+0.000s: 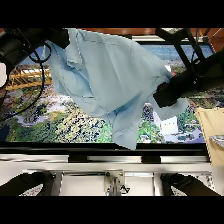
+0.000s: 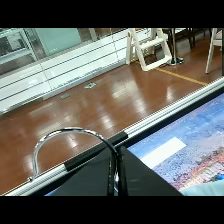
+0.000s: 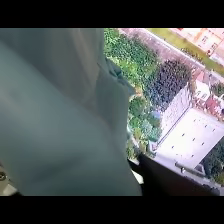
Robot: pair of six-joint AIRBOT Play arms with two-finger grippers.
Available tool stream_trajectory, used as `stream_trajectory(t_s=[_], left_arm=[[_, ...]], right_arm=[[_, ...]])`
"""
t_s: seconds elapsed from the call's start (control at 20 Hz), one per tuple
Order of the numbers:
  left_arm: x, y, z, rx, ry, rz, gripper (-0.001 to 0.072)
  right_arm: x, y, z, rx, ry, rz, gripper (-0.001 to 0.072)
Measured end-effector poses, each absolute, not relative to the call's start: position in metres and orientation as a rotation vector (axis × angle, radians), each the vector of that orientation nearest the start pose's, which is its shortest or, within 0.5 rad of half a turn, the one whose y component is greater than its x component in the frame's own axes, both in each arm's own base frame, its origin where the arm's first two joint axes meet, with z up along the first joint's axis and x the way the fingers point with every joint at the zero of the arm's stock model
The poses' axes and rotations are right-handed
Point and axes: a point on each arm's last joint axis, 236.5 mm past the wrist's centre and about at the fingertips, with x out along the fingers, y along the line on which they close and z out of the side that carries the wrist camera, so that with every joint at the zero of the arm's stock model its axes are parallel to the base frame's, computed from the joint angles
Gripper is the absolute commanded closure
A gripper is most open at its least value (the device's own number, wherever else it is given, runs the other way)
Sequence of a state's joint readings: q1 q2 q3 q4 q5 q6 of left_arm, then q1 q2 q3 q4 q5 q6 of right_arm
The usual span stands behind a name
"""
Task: Fold the shirts.
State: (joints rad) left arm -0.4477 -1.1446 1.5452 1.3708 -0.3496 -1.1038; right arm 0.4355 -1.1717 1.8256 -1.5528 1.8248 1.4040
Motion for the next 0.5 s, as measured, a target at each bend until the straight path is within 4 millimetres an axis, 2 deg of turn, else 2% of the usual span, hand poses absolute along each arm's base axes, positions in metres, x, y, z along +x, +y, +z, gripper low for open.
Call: stream_trajectory(t_s=[0.1,0.15,0.3,0.4,0.5], left_arm=[[0.436,-0.226,0.399,0.284,-0.138,-0.499,0.0654],[0.436,-0.226,0.398,0.296,-0.137,-0.498,0.0654],[0.436,-0.228,0.388,0.347,-0.110,-0.509,0.0654],[0.436,-0.229,0.381,0.386,-0.089,-0.517,0.0654],[0.436,-0.229,0.378,0.415,-0.086,-0.520,0.0654]], right_arm=[[0.293,0.121,0.230,-0.400,1.131,0.413,0.0045],[0.298,0.111,0.236,-0.399,1.112,0.368,0.0045],[0.315,0.099,0.270,-0.383,0.978,0.306,0.0045],[0.326,0.111,0.293,-0.394,0.859,0.361,0.0045],[0.332,0.141,0.305,-0.415,0.771,0.492,0.0045]])
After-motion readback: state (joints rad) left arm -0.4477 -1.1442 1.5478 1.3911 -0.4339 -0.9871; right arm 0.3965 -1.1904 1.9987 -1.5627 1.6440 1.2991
